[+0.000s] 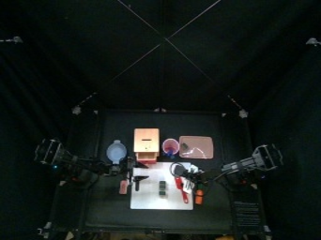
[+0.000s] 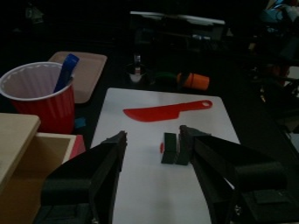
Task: Place sushi on board then cut the sushi with the knife then place the pieces on the plate
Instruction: Place the 4 sushi pieces on the plate
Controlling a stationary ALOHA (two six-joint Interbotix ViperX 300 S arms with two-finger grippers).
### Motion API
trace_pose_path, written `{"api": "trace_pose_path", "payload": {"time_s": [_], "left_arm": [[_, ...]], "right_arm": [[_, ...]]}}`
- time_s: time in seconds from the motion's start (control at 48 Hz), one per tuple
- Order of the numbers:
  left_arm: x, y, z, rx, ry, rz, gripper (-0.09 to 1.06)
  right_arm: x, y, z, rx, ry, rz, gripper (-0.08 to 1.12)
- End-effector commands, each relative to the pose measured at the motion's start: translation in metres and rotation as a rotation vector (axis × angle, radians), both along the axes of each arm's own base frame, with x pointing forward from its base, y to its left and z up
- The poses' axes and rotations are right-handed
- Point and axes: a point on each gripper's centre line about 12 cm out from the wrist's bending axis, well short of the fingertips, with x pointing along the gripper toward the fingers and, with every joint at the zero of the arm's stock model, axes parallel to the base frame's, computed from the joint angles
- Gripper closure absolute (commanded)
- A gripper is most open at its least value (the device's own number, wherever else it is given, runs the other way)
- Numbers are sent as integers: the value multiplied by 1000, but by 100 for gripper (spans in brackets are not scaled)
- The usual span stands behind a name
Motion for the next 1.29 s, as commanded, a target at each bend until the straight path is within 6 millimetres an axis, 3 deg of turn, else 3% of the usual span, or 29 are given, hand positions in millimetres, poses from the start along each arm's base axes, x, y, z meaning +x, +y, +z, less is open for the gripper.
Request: {"api": "trace_pose_path", "payload": {"time_s": [0.021,0.188,0.5,0.646,0.833,1.292], "left_arm": [[5,6,6,-6,-26,23,10],[5,5,4,-4,-18,20,15],[1,4,1,-3,-8,17,20],[1,4,0,-5,-4,17,20],[0,4,-1,-3,-2,16,20],[0,5,-2,-11,4,23,20]], "right_arm": [[35,3,6,-61,-16,57,15],[64,-1,3,-100,-5,111,15],[89,-19,6,-100,-35,154,15],[97,-15,1,-78,-26,182,15],[102,-7,-5,-38,-10,217,15],[103,-17,-4,-42,-10,211,15]]}}
